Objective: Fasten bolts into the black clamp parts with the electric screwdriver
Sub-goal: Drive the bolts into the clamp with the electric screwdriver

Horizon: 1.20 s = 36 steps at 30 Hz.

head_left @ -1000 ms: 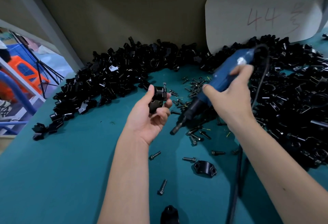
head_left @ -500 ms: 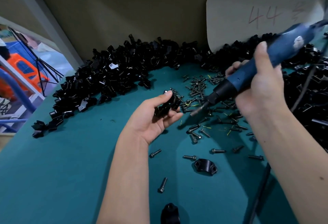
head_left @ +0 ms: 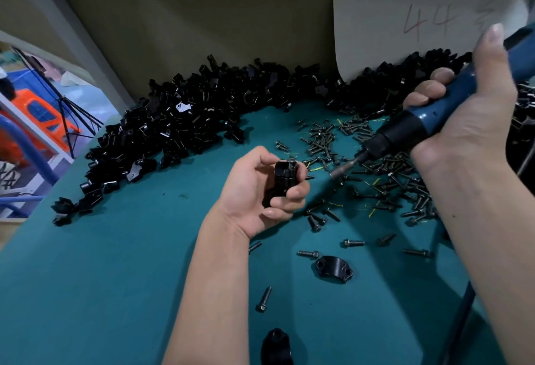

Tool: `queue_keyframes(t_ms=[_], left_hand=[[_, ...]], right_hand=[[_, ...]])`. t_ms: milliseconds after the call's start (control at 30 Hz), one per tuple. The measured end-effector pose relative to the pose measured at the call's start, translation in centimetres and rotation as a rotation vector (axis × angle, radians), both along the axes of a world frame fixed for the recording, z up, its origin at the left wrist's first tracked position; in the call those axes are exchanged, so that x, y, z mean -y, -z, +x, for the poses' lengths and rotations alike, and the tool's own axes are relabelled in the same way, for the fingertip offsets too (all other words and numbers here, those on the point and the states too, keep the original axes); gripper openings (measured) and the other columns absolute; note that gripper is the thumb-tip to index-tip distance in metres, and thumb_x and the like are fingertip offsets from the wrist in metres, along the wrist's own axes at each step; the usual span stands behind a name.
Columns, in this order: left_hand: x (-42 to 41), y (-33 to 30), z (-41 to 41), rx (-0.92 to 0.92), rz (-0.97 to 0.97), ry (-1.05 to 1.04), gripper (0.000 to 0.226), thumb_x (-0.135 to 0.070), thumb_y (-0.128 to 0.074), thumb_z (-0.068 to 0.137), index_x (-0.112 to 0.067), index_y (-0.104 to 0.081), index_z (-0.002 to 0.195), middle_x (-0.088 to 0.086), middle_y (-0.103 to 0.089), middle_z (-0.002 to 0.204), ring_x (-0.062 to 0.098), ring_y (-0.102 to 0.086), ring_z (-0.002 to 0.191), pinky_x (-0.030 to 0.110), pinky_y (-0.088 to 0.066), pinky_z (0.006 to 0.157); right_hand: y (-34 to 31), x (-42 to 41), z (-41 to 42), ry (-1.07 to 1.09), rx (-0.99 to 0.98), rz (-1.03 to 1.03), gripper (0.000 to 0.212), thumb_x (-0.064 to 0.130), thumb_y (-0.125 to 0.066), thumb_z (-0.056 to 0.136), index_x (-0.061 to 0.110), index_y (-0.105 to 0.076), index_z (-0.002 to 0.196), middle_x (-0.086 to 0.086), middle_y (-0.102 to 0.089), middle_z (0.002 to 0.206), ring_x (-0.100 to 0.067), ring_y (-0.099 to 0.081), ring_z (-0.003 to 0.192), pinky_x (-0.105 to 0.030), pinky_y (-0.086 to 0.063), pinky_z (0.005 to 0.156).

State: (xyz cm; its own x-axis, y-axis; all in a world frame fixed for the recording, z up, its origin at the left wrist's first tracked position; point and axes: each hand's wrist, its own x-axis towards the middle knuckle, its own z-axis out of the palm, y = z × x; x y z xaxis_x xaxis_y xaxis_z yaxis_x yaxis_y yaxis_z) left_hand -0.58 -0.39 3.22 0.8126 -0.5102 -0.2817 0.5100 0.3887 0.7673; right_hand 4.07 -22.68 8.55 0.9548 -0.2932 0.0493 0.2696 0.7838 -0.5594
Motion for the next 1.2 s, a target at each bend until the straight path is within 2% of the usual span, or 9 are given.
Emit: queue_keyframes(t_ms=[133,333,500,767,967,1067,1200], left_hand=[[0.0,0.1,0.1,-0.038,0.001,0.006,0.031,-0.034,-0.037,0.082,-0.008,-0.053,0.085,0.001,-0.039,0.062,0.009,-0.021,0.049,0.015,-0.019,0.03],[-0.2,0.5,0.1,-0.093,0.131,0.025,0.036,-0.035,-0.05,0.089,-0.001,-0.06,0.097,0.003,-0.044,0.064,0.005,-0.035,0.041,0.014,-0.026,0.027],[-0.3,0.7,0.0,-0.082,0.194,0.095,0.039,-0.036,-0.053,0.095,0.002,-0.062,0.101,0.005,-0.047,0.066,0.003,-0.037,0.04,0.013,-0.028,0.028],[-0.2,0.7,-0.1,-0.044,0.293,0.123,0.046,-0.037,-0.053,0.095,0.005,-0.064,0.11,0.004,-0.047,0.065,0.001,-0.033,0.041,0.011,-0.02,0.03],[0.1,0.6,-0.3,-0.015,0.338,0.22,0.049,-0.044,-0.047,0.098,0.001,-0.066,0.106,-0.002,-0.042,0.061,-0.002,-0.029,0.039,0.012,-0.016,0.032],[0.5,0.6,-0.4,0.009,0.34,0.31,0.056,-0.053,-0.039,0.103,-0.006,-0.067,0.103,-0.007,-0.042,0.056,-0.003,-0.027,0.038,0.011,-0.02,0.031],[1.7,0.4,-0.3,0.031,0.44,0.258,0.052,-0.064,-0.049,0.097,-0.014,-0.062,0.089,-0.007,-0.041,0.052,0.002,-0.027,0.037,0.013,-0.022,0.031]], right_hand=[[-0.1,-0.4,-0.2,0.011,-0.017,0.016,0.04,0.036,-0.072,0.096,0.014,-0.044,0.115,0.002,-0.051,0.069,-0.009,-0.048,0.052,-0.024,-0.043,0.049],[-0.2,-0.7,-0.2,0.079,-0.065,0.009,0.044,0.029,-0.073,0.095,0.012,-0.042,0.123,-0.001,-0.052,0.071,-0.011,-0.048,0.053,-0.026,-0.044,0.05],[0.0,-0.9,-0.4,0.12,-0.094,-0.025,0.04,0.024,-0.072,0.095,0.012,-0.045,0.122,-0.002,-0.052,0.071,-0.012,-0.048,0.053,-0.027,-0.045,0.051],[0.2,-1.1,-0.2,0.052,-0.118,-0.056,0.032,0.022,-0.07,0.094,0.013,-0.046,0.114,0.0,-0.051,0.067,-0.011,-0.046,0.052,-0.026,-0.042,0.05],[0.2,-1.0,0.0,0.011,-0.111,-0.071,0.024,0.017,-0.061,0.096,0.014,-0.039,0.106,0.001,-0.047,0.067,-0.011,-0.042,0.051,-0.025,-0.039,0.049],[-0.3,-0.8,0.0,-0.025,-0.072,-0.069,0.019,0.019,-0.057,0.097,0.016,-0.038,0.099,0.003,-0.045,0.068,-0.01,-0.04,0.051,-0.024,-0.037,0.048],[-0.9,-0.8,-0.2,-0.041,-0.007,-0.116,0.018,0.017,-0.056,0.097,0.015,-0.039,0.097,0.003,-0.045,0.067,-0.009,-0.04,0.051,-0.025,-0.038,0.047]])
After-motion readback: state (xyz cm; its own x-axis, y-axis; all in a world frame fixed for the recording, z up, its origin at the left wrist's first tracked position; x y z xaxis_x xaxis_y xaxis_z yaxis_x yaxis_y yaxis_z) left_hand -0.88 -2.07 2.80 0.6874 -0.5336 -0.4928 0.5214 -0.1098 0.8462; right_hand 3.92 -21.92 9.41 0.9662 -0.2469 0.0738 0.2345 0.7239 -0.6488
